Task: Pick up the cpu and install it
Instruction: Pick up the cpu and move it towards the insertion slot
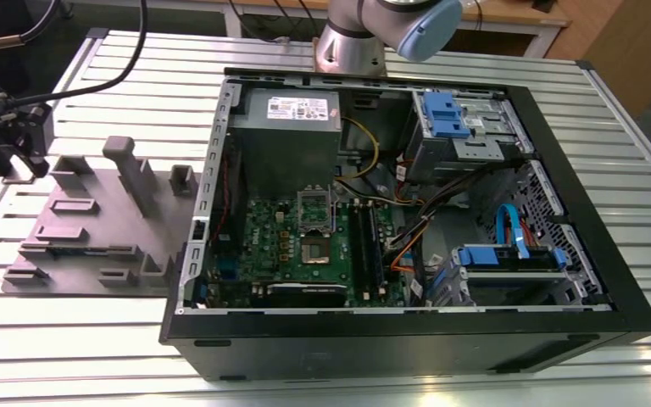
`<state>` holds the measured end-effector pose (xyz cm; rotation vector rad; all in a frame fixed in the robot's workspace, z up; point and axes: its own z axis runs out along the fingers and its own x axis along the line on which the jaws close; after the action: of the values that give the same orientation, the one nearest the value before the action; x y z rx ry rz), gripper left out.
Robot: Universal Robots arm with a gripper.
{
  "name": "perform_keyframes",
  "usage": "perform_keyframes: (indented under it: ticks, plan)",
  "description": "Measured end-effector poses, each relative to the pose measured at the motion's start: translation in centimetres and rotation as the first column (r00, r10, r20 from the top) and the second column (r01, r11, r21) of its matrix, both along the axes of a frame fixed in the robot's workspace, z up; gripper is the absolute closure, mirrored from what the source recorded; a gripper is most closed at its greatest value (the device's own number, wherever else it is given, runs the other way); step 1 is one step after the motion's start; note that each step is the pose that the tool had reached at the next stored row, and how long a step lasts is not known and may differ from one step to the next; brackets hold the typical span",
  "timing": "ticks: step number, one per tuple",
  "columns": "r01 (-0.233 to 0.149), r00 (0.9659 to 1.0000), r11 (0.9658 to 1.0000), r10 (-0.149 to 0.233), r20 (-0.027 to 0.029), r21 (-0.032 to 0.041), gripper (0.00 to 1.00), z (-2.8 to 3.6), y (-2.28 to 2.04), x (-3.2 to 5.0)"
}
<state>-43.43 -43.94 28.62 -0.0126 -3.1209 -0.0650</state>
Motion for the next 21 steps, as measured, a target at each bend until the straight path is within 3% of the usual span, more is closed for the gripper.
perform_keyframes:
  ticks: [21]
  plan:
    - [0.000,1.0000,1.0000,0.000,0.0000,0.0000,0.55,0.77,0.00,0.00]
